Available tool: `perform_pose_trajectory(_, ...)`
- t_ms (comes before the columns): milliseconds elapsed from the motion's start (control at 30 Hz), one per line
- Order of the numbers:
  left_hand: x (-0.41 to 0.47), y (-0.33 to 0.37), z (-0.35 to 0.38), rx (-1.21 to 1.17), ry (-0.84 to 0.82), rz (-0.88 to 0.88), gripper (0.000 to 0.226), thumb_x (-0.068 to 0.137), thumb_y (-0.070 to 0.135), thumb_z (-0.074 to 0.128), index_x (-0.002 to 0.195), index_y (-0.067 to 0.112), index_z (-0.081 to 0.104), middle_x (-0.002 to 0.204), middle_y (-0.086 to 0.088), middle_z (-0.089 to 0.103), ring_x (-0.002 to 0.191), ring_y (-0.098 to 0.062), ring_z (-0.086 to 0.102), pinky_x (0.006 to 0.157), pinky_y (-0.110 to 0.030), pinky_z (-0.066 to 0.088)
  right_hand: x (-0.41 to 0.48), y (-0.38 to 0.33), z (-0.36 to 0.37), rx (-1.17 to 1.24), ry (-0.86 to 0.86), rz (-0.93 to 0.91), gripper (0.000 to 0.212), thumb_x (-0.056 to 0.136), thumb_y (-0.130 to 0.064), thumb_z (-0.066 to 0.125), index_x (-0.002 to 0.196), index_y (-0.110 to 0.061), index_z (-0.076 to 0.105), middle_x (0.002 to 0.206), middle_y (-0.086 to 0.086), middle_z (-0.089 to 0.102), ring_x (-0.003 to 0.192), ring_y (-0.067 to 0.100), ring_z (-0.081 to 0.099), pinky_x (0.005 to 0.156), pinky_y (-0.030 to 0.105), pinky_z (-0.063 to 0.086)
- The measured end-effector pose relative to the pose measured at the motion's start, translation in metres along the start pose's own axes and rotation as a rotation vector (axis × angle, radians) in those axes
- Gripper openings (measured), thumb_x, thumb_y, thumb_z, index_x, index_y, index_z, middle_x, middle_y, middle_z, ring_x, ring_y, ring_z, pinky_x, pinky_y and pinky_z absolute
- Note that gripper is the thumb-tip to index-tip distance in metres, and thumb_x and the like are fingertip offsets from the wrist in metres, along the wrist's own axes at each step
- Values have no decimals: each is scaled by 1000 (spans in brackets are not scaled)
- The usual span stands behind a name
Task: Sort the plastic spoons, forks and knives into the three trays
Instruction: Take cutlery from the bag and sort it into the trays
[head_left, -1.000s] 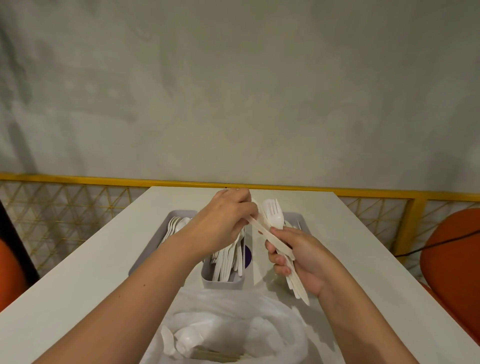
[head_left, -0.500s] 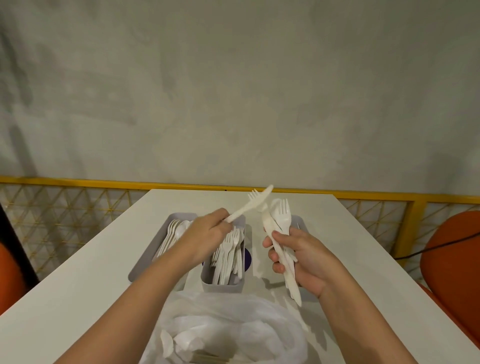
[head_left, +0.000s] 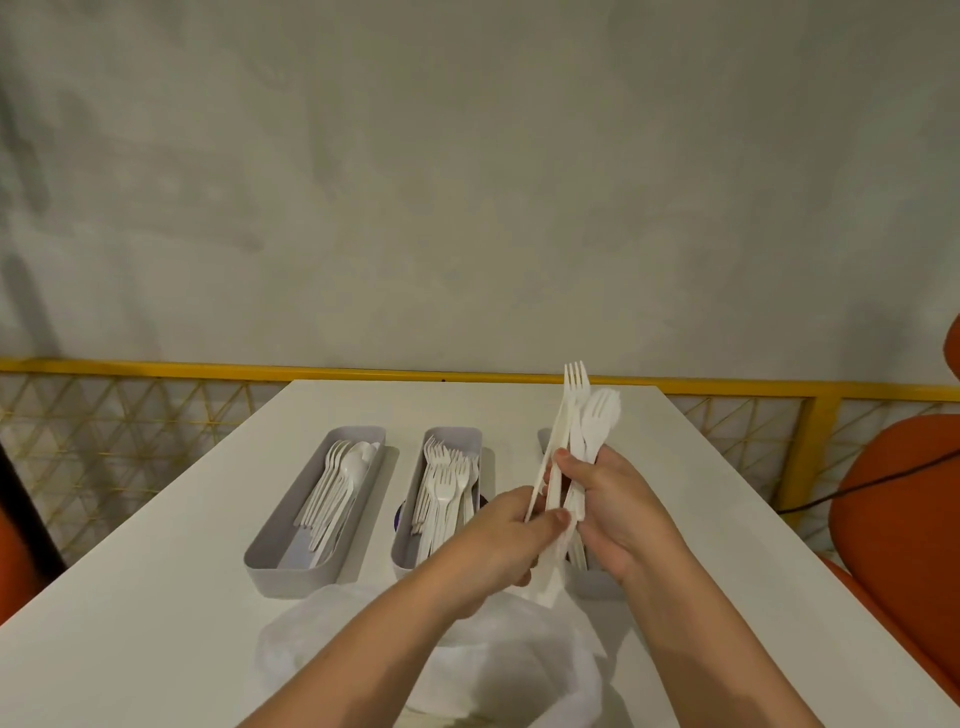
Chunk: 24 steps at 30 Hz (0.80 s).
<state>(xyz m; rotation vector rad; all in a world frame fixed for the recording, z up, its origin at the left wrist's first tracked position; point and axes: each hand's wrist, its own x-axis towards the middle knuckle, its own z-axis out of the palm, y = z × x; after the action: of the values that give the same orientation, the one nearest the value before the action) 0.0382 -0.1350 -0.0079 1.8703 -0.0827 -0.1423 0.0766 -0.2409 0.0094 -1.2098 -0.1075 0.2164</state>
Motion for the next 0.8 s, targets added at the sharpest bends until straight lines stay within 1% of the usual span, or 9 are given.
perform_pose_trajectory(67,2,1,0,-45,-22,9,24,99,20,42,77,20,50,61,6,34,49,-6,32,47,-16,29,2,-2,-4,-29,18,1,27,99,-9,42,123,-9,53,96,5,65,83,16,63,62,27,49)
perform_pose_trajectory(133,4,1,1,-76,-47,7,25,99,18,40,77,20,51,60,6,33,46,-5,31,46,-16,29,4,-4,-9,-119,41,-8,27,99,-14,41,123,-9,54,95,7,64,79,17,61,62,27,49)
perform_pose_trajectory(200,6,0,2,-74,-41,1,24,99,20,38,80,19,52,63,3,38,50,-8,33,49,-18,31,5,-6,-13,-182,68,-32,20,100,-15,41,108,-9,58,81,7,57,66,14,53,58,25,47)
perform_pose_trajectory(300,12,0,4,-118,11,-18,23,99,19,35,85,18,53,68,2,54,54,-11,38,52,-21,32,5,-11,-19,-197,129,-56,18,99,-12,40,85,-11,51,67,5,46,55,14,41,52,26,40)
perform_pose_trajectory(367,18,-1,5,-182,63,-75,19,98,15,37,85,14,52,64,0,55,52,-13,40,49,-21,33,5,-15,-24,-168,136,-74,17,99,-11,40,85,-13,50,67,4,45,50,12,38,45,23,35)
perform_pose_trajectory(467,34,-4,5,-256,134,-184,15,96,6,36,87,10,48,60,-3,45,50,-14,41,43,-21,35,5,-20,-30,-174,116,-79,16,99,-12,42,85,-14,49,64,2,42,42,8,31,35,18,28)
perform_pose_trajectory(633,70,-8,14,-116,165,-283,21,94,0,29,80,9,40,67,-6,39,50,-15,38,43,-22,33,5,-22,-33,-139,73,-58,11,99,-14,43,92,-13,52,60,0,35,36,5,26,32,17,22)
perform_pose_trajectory(733,84,-5,27,-70,148,-336,25,90,-6,23,91,5,46,63,-6,38,49,-14,35,41,-20,31,3,-23,-32,-133,69,-49,14,99,-17,42,95,-12,55,58,-1,35,37,5,26,32,16,22)
perform_pose_trajectory(800,88,-2,34,-55,154,-353,29,92,-4,23,79,6,47,60,-5,37,48,-12,33,40,-18,30,2,-24,-32,-145,74,-45,18,100,-21,41,94,-13,57,58,-1,37,38,5,26,33,17,22)
